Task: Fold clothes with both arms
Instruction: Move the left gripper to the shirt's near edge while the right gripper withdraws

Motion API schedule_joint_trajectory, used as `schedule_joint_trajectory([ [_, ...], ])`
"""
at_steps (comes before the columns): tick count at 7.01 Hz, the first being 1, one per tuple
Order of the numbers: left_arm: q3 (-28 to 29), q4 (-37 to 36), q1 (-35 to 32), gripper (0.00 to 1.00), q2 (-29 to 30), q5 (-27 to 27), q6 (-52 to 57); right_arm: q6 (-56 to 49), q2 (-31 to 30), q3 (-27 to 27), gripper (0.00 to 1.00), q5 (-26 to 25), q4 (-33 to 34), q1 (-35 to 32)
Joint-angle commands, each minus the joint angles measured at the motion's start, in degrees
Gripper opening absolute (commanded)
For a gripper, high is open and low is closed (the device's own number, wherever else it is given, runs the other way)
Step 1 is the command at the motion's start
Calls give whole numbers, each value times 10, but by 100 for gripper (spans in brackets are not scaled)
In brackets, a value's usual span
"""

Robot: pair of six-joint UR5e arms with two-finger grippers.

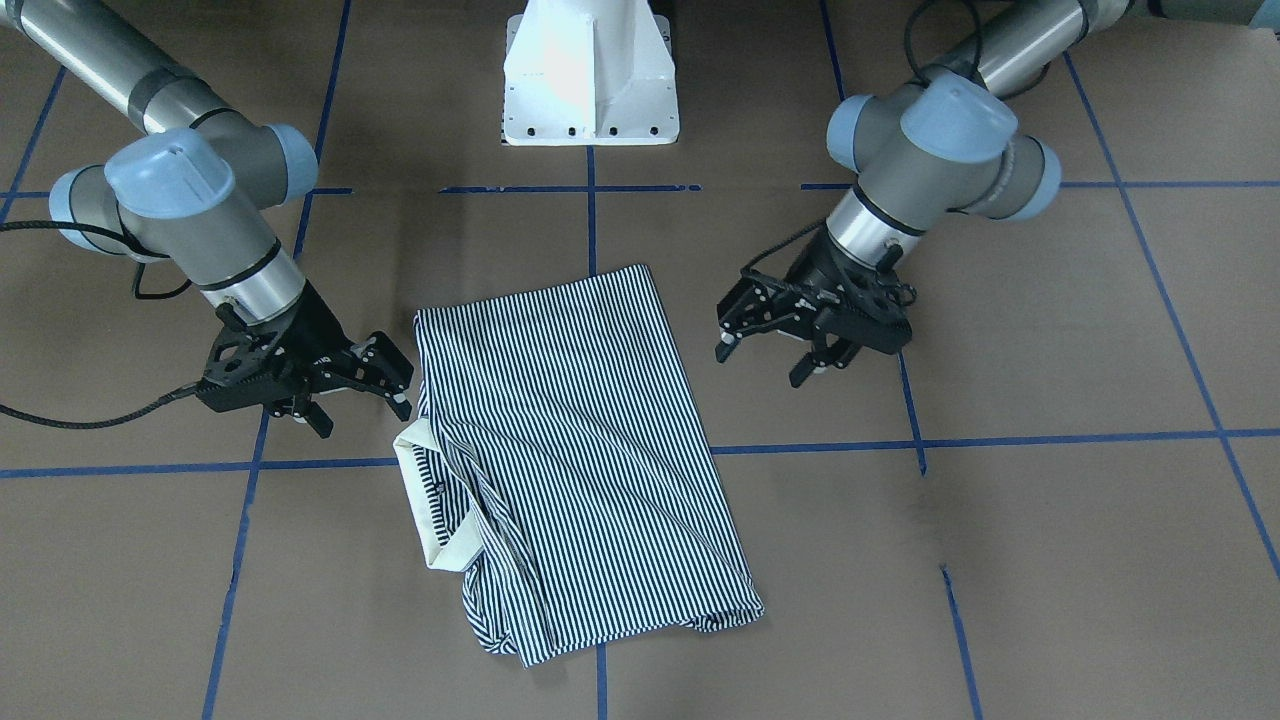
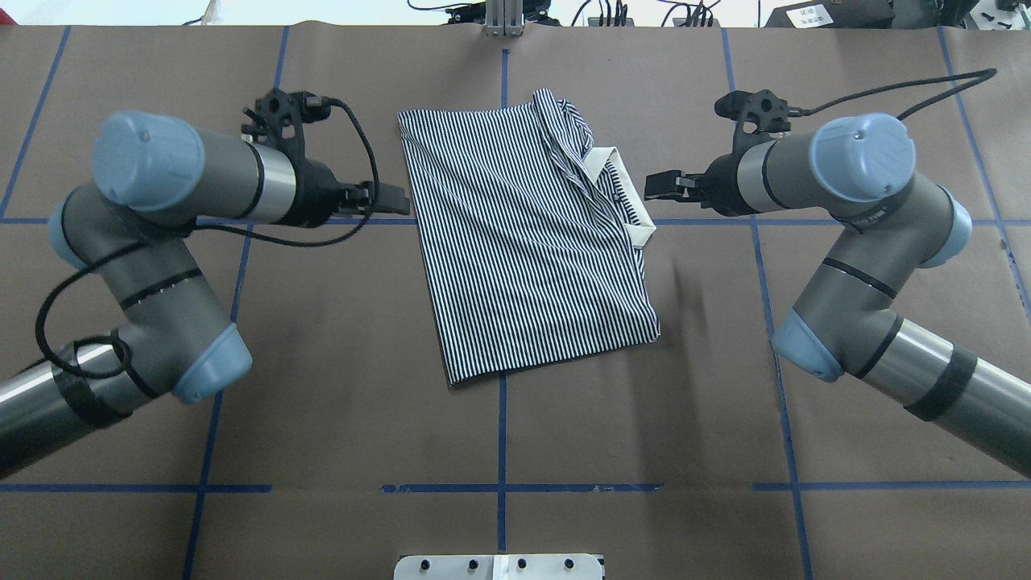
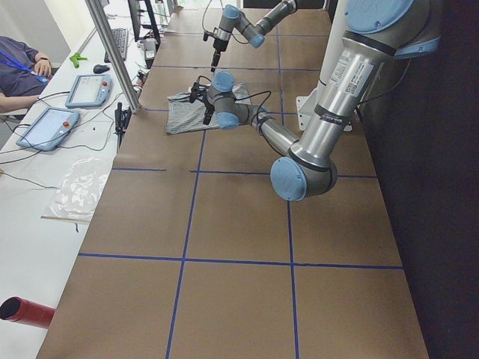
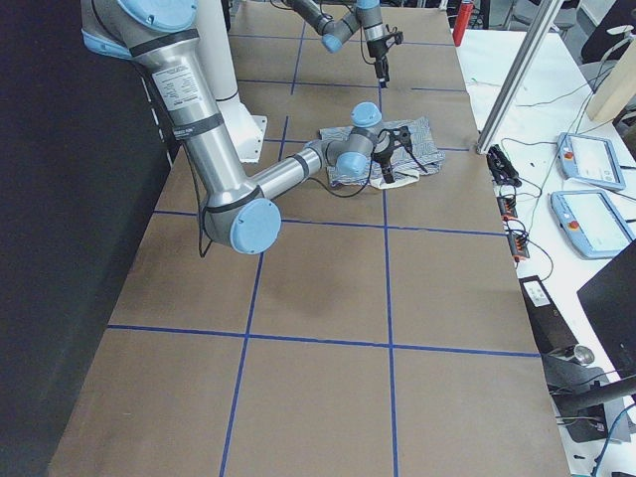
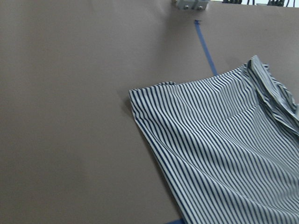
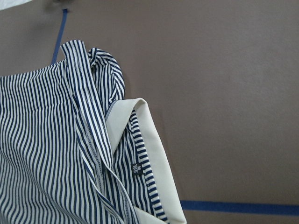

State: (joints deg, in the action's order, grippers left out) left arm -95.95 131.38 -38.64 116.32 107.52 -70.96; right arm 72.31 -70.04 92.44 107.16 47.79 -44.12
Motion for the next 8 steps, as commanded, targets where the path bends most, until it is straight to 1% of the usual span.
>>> schedule_joint_trajectory([
  [1, -51, -1, 121, 100, -14, -111, -188, 143, -69, 29, 100, -2, -95, 4],
  [2, -50, -2, 162, 92, -14, -158, -248, 146, -83, 30, 100, -2, -114, 3],
  [3, -49, -25, 180, 75, -14, -176, -291, 146, -82, 31, 100, -6, -114, 3],
  [4, -49, -97, 199, 74, -2, -186, -296, 146, -82, 31, 100, -6, -114, 3],
  [5, -41, -105, 215, 71, -1, -201, -297, 146, -83, 31, 100, -13, -114, 3],
  [7, -37, -107, 215, 65, -2, -202, -296, 146, -83, 31, 100, -16, -114, 4],
  [8, -36, -110, 215, 60, -1, -201, -297, 146, -83, 30, 100, -18, -114, 4],
])
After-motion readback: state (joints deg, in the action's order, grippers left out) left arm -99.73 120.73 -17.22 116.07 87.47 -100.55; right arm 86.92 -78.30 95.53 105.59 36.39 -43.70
